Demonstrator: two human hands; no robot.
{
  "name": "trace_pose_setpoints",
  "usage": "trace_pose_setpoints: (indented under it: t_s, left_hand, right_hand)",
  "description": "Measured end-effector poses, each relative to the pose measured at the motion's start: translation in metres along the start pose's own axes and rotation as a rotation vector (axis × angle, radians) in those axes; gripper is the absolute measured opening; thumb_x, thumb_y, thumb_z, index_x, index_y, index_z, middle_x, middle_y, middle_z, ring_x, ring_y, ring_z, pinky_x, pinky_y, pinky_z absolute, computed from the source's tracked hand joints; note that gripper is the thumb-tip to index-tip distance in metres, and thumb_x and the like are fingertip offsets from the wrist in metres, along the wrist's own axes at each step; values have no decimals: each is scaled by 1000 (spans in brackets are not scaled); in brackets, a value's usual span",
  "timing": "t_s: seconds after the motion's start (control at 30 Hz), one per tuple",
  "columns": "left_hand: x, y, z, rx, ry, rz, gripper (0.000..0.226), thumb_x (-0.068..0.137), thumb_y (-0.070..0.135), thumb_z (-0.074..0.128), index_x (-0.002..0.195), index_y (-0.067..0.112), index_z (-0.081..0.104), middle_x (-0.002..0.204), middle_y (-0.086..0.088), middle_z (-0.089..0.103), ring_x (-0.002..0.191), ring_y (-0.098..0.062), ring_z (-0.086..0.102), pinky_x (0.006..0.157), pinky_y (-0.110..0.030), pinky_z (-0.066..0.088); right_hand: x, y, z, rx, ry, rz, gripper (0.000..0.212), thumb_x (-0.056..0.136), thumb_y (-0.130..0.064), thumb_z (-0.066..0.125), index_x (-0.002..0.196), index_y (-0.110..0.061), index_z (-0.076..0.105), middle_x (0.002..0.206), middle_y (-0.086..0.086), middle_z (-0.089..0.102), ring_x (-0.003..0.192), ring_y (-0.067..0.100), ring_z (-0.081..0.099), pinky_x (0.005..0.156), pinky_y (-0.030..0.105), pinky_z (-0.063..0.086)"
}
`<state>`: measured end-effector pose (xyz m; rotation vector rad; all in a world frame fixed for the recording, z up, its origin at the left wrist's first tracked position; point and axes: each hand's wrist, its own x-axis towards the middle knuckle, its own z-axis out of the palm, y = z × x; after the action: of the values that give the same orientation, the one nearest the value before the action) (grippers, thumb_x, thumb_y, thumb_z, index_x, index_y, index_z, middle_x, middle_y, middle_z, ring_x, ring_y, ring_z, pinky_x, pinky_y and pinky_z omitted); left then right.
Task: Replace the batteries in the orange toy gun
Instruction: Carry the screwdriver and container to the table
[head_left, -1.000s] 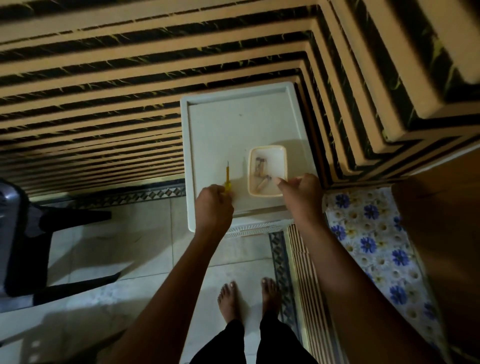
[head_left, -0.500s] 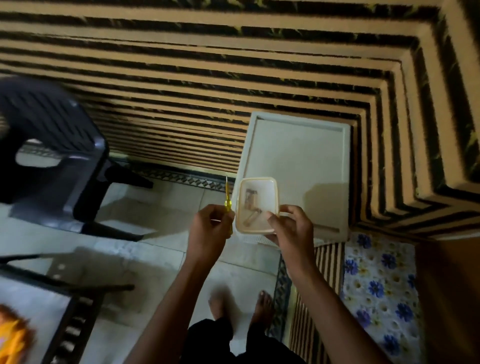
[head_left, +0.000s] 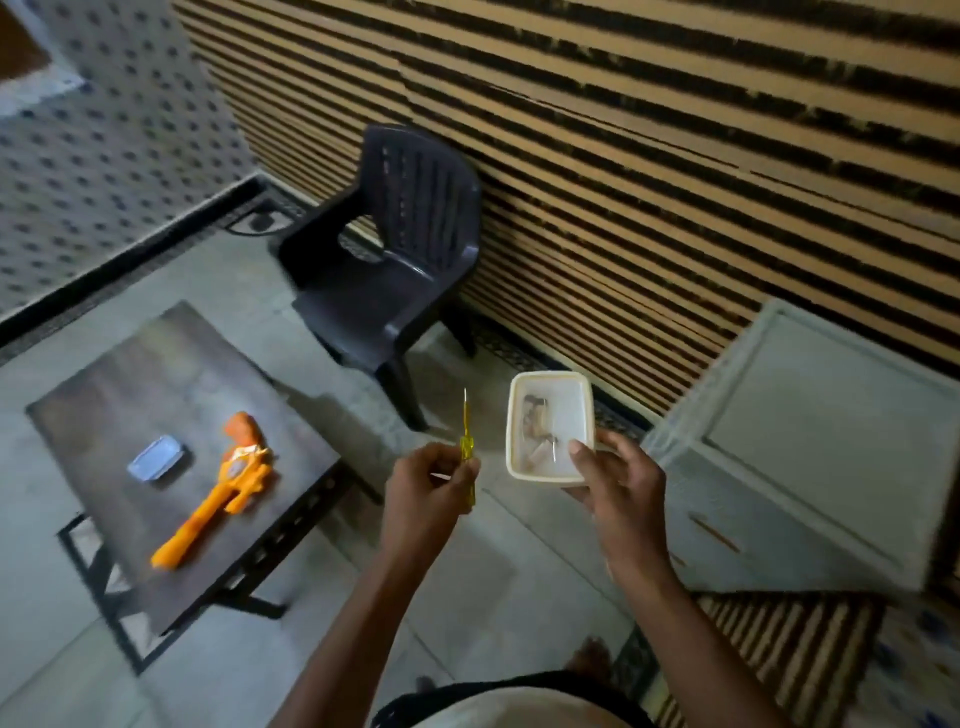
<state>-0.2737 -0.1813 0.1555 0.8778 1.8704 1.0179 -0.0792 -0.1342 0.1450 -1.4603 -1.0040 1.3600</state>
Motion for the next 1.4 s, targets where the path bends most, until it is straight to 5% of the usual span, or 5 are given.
trace_pose_setpoints:
  t_s: [0.23, 0.73, 0.93, 1.1, 1.4]
  left_hand:
    - [-20, -59, -156, -65, 138, 1, 14, 96, 13, 74, 86, 3, 75, 58, 2, 63, 47, 0, 54, 51, -15, 43]
    - [40, -137, -363, -135, 462, -161, 9, 95, 16, 76, 87, 12, 77, 73, -12, 72, 68, -25, 68, 67, -45, 63]
    - [74, -144, -436, -136, 521, -202, 21, 96, 13, 74, 76, 20, 74, 61, 6, 68, 60, -11, 66, 57, -27, 57]
    - [92, -174, -499, -158, 523, -223, 17, 92, 31, 74, 84, 16, 78, 69, 1, 72, 70, -23, 72, 70, -52, 64]
    - [115, -246, -659, -157, 362, -206, 7, 96, 19, 74, 92, 15, 77, 81, -6, 76, 70, -14, 72, 68, -36, 66]
  right_hand:
    - [-72, 10, 157, 107, -133, 26, 18, 95, -6, 70, 113, -4, 68, 93, 8, 81, 92, 27, 78, 74, 42, 64]
    - [-91, 21, 408, -6, -423, 87, 17, 94, -8, 73, 109, -17, 70, 96, 3, 82, 92, 21, 78, 70, 34, 61]
    - [-83, 14, 504, -68, -514, 78, 29, 93, -14, 74, 122, -12, 68, 96, -1, 81, 84, 6, 77, 62, 19, 54]
    - [-95, 26, 573, -106, -513, 62, 18, 91, -17, 76, 107, -24, 71, 102, 3, 81, 98, 23, 78, 89, 51, 61]
    - [-192, 61, 708, -51, -276, 108, 16, 95, -9, 71, 108, -18, 71, 97, 6, 81, 96, 26, 77, 96, 60, 57]
